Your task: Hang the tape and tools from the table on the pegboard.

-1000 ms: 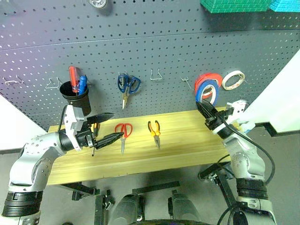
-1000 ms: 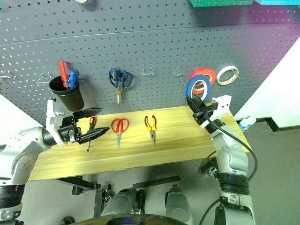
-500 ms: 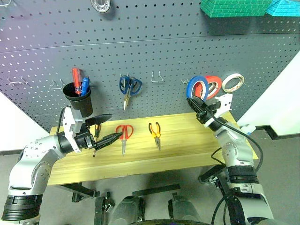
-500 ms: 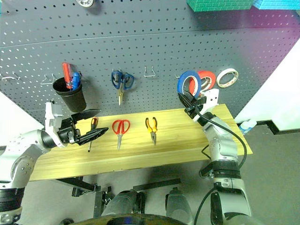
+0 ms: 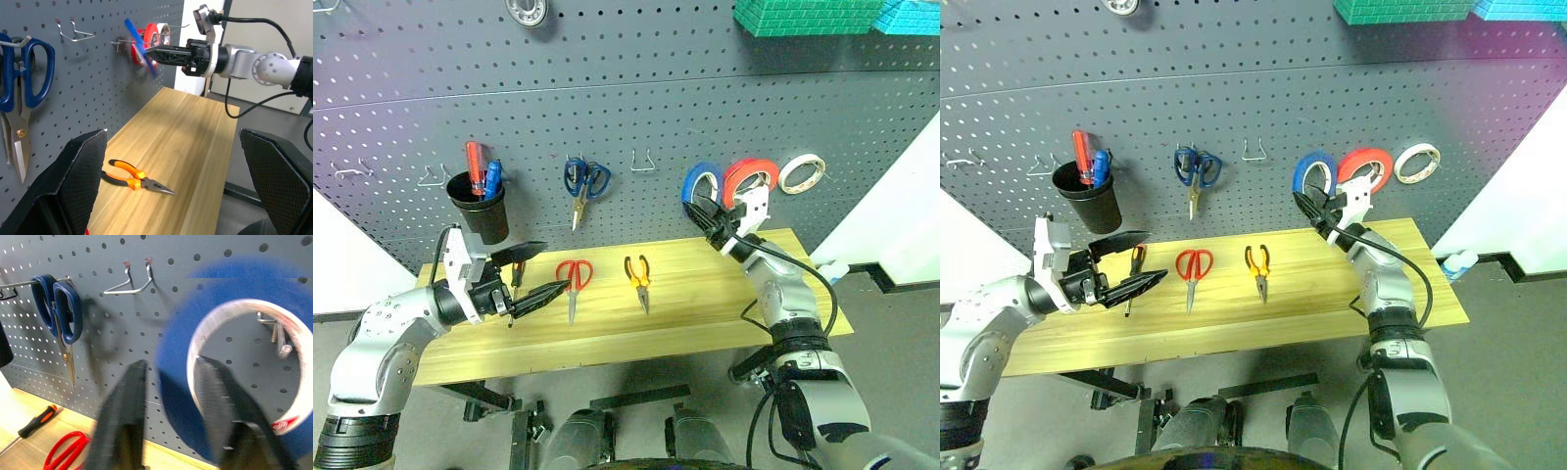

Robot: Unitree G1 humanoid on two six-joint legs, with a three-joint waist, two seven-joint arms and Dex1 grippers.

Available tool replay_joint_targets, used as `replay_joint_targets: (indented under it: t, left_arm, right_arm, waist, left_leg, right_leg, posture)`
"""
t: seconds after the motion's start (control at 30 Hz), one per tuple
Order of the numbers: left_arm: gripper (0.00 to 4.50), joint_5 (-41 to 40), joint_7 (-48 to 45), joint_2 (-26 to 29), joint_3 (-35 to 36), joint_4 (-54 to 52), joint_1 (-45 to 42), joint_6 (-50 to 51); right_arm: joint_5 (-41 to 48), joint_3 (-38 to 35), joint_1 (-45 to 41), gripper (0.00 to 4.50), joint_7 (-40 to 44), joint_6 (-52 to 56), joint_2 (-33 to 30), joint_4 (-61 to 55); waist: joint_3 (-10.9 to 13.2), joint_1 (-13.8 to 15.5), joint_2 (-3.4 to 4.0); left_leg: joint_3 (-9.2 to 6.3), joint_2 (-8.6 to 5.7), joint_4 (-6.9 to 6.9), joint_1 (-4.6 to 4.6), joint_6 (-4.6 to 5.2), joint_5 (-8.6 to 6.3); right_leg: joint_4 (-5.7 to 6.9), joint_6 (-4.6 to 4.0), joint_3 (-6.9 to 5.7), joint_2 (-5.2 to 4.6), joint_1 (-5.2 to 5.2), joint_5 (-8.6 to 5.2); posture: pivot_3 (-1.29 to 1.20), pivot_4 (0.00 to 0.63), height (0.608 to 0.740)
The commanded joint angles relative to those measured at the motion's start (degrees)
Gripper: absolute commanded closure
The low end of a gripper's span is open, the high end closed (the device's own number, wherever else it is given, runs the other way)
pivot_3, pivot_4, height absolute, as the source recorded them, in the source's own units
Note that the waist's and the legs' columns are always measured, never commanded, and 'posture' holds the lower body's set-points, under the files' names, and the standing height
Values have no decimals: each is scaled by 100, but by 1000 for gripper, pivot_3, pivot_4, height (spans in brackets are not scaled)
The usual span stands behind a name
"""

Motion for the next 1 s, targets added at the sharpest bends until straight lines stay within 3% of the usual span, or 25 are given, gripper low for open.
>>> replay_joint_targets:
  t: [0.03, 0.2, 0.53, 0.7, 1.0]
  left_arm:
    - [0, -118, 52, 53, 214, -222, 15, -35]
    - [0, -123, 63, 47, 195, -220, 11, -17]
    - [0, -38, 80, 44, 182, -93, 6, -76]
    - [0, 74, 89, 71, 245, 47, 102, -177]
    - [0, 100, 237, 133, 661, -107, 599, -212]
  right_arm:
    - [-33, -108, -132, 1586, -85, -162, -16, 24]
    - [1, -87, 25, 6, -5, -95, 22, -84]
    - [380, -39, 867, 6, 164, 850, -3, -1298]
    - [-125, 309, 1131, 6, -319, 1099, 0, -1777]
    - [-918, 1022, 850, 6, -1737, 2694, 497, -1840]
  waist:
    - [0, 18, 0]
    - [0, 79, 0]
    - [1, 95, 2]
    - [5, 86, 7]
    - [54, 101, 22]
  left_leg:
    - [0, 0, 0, 0, 0, 0]
    - [0, 2, 0, 3, 1, 0]
    - [0, 2, 0, 4, 22, -15]
    - [-1, 3, -3, 9, 24, -16]
    - [-2, 6, -9, 8, 23, -19]
  right_leg:
    - [0, 0, 0, 0, 0, 0]
    - [1, -1, 1, 2, -1, 0]
    - [0, -1, 2, 0, 3, 0]
    - [0, -3, 2, 1, 3, -1]
    - [-1, -9, 4, -1, 0, -3]
  posture:
    - [34, 45, 723]
    - [26, 49, 723]
    - [3, 64, 723]
    - [4, 81, 723]
    - [47, 124, 723]
